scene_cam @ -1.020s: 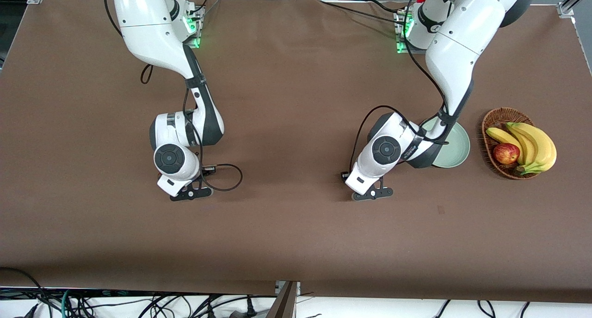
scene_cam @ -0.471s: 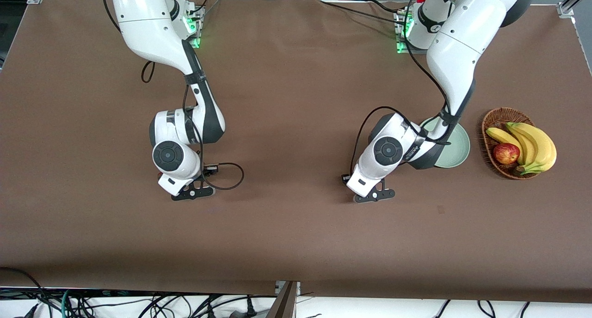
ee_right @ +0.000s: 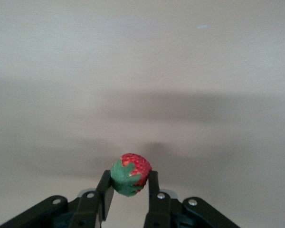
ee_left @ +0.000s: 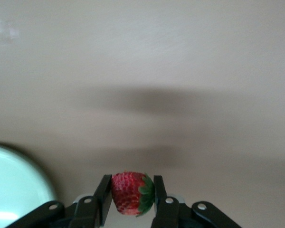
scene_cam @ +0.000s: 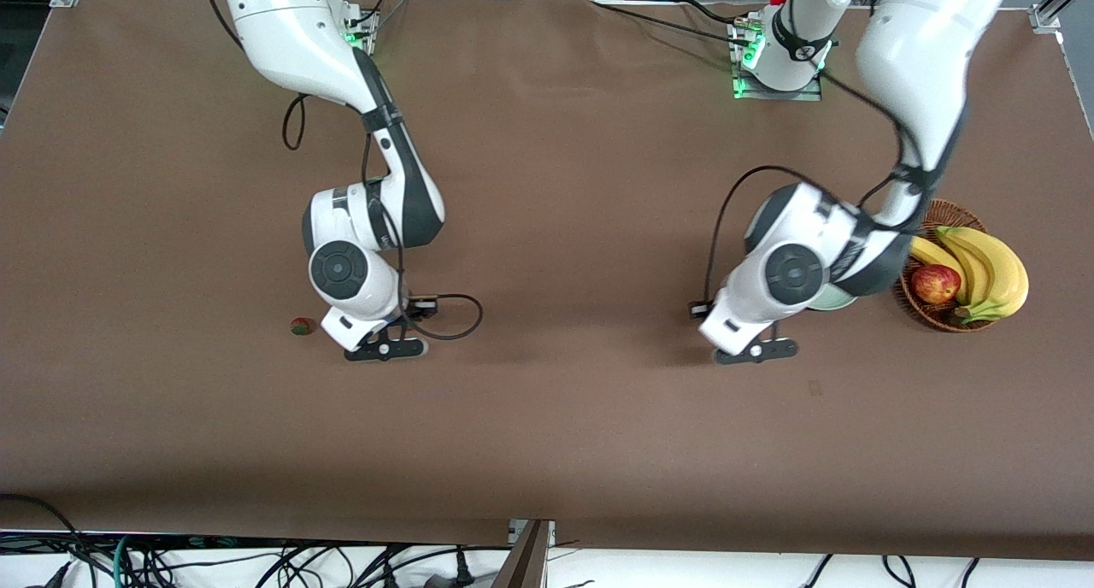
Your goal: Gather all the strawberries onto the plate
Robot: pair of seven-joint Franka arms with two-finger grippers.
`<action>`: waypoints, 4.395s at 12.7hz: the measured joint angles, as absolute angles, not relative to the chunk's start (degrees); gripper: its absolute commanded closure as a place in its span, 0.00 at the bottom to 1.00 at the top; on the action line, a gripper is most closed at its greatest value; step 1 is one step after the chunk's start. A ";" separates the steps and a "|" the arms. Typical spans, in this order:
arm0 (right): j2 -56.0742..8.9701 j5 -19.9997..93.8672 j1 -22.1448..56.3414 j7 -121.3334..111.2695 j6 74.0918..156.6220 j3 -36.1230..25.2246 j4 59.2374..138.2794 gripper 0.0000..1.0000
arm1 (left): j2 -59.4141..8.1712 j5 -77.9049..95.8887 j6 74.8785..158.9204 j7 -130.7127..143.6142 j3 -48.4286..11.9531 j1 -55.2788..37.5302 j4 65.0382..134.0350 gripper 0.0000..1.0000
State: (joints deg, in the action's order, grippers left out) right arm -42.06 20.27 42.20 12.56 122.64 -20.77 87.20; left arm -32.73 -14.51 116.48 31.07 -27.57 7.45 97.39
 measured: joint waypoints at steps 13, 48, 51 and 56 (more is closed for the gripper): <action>-49.88 24.69 56.86 60.43 154.06 -6.74 83.36 0.75 | -26.03 -20.25 129.19 8.16 -33.70 35.72 123.29 0.00; -40.80 30.38 45.55 -34.39 128.35 -43.48 101.71 0.43 | -43.09 -38.45 134.08 53.68 -41.50 8.12 107.95 0.00; -41.34 32.06 43.94 -37.48 130.08 -43.09 102.08 0.43 | -43.86 -38.45 134.02 53.75 -41.49 7.66 107.95 0.32; -44.35 38.71 42.74 -42.56 131.24 -42.53 102.19 0.43 | -43.96 -38.45 134.00 54.51 -41.46 7.60 107.90 0.74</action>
State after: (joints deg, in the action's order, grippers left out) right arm -44.35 38.71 42.74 -42.56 131.24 -42.53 102.19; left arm -43.96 -38.45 134.00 54.51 -41.46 7.60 107.90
